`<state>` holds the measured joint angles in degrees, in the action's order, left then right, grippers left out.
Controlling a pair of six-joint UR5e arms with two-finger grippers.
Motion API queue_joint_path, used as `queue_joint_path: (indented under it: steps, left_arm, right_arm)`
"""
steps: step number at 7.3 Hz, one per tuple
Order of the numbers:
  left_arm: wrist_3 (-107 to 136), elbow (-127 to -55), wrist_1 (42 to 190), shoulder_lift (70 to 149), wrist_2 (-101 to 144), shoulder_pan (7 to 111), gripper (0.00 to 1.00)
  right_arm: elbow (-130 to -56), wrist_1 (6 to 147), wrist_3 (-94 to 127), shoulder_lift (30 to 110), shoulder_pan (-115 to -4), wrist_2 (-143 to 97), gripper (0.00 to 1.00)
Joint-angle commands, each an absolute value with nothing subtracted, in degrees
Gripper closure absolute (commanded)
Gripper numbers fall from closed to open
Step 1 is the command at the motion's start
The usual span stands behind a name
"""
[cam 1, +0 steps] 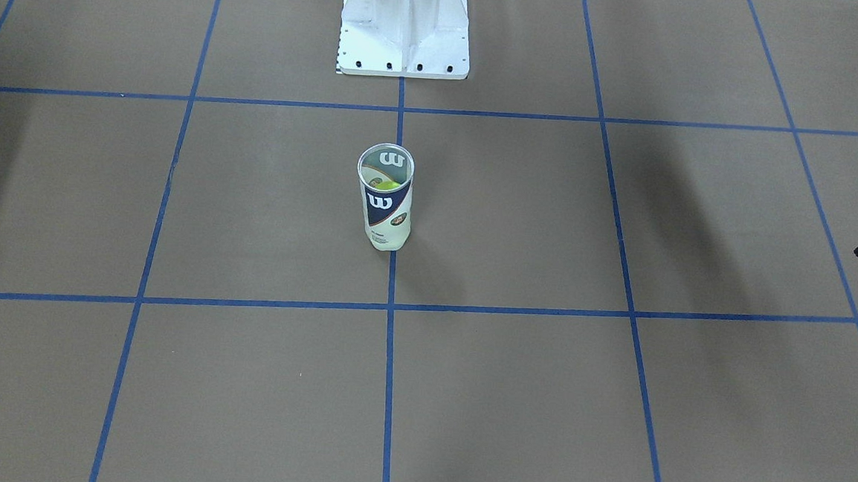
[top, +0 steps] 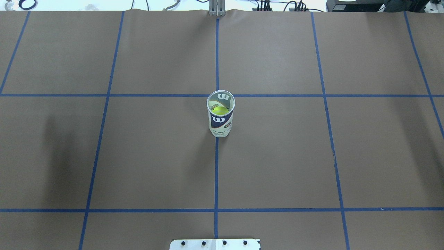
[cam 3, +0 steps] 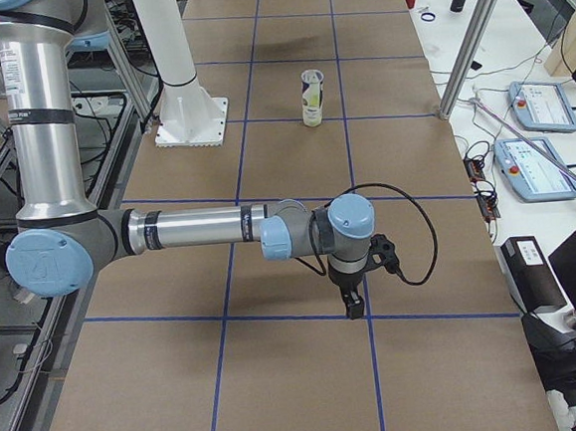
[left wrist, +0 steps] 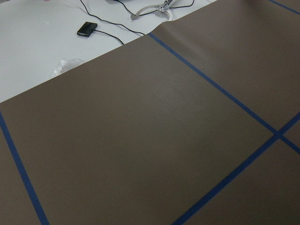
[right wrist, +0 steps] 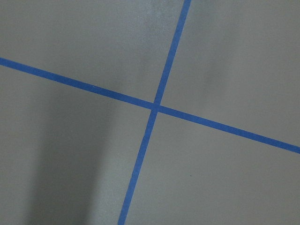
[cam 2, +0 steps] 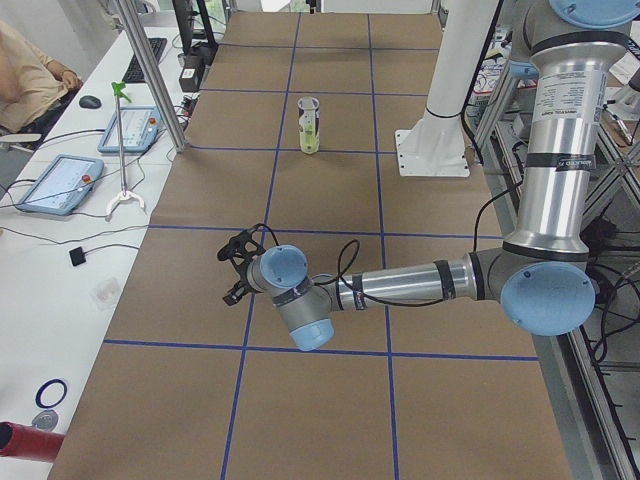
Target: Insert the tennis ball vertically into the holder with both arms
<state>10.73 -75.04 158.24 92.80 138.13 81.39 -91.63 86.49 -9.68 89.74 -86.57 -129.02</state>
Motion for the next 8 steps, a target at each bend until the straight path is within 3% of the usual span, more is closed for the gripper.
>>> queue_joint_path:
  steps: [1,3,5,8]
  left_arm:
    - [1.0,-75.6,144.6,92.6,133.0,83.3,0.0]
    - [-14.8,-79.1,129.3,92.8,117.6,84.7,0.0]
    - [-15.6,-90.4,107.4,93.3,118.1,86.4,0.0]
    - [-13.9,-90.4,105.9,90.6,130.3,91.6,0.0]
  right_arm:
    - [-91.7,86.5,-9.7,89.7,-86.6,-129.0,0.0]
    - [-91.6,86.4,-9.7,89.7,-86.6,-129.0,0.0]
    - [-91.5,86.4,-9.7,89.7,-86.5,-129.0,0.0]
    - [-91.5,86.4,-9.7,89.7,-86.5,-129.0,0.0]
